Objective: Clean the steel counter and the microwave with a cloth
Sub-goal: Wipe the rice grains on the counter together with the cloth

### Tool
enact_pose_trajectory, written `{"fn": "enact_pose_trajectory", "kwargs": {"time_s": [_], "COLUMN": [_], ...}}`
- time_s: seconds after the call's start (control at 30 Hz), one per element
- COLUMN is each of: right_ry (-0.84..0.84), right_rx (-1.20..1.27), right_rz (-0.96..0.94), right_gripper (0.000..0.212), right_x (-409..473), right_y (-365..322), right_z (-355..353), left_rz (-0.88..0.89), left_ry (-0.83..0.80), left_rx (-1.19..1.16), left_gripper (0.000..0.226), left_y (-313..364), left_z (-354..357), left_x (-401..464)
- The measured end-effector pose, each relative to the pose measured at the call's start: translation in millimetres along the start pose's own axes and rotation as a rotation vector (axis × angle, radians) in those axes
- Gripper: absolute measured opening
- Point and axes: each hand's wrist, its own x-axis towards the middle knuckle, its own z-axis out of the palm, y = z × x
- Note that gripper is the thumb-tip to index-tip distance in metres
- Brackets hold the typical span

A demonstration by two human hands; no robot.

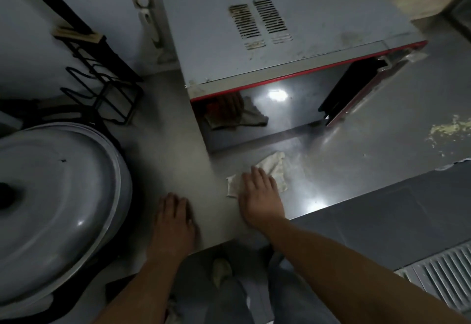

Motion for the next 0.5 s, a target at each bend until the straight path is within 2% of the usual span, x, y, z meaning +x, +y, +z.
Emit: {"fn": "enact_pose_trajectory", "kwargs": {"time_s": [0.07,0.13,0.37,0.5], "right_ry": [-0.061,-0.117,-0.226,-0.238], "right_rx": [0.008,-0.008,-0.08,-0.134], "right_rz": [0.095,0.104,-0.284,-0.403], "right_gripper": [0.062,0.067,0.064,0.061], "right_x": [9.4,14.4,40.6,81.8], "right_y": [-6.5,-16.7,-79.6,-102.6], "right_z": [2.6,6.1,27.2,27.6], "left_rz": [0.017,0.031,0.074,0.079], "left_ry": [-0.003,-0.001,0.05,0.073], "left_rx": [-0.015,-0.025,-0.03,0.006], "left_gripper": [0.062,0.058,0.062,0.064], "left_y": [-4.8,-9.4,-28.5,-39.6], "left_z": [3.5,6.6,11.2,19.4], "left_x": [0.7,3.0,18.0,25.6]}}
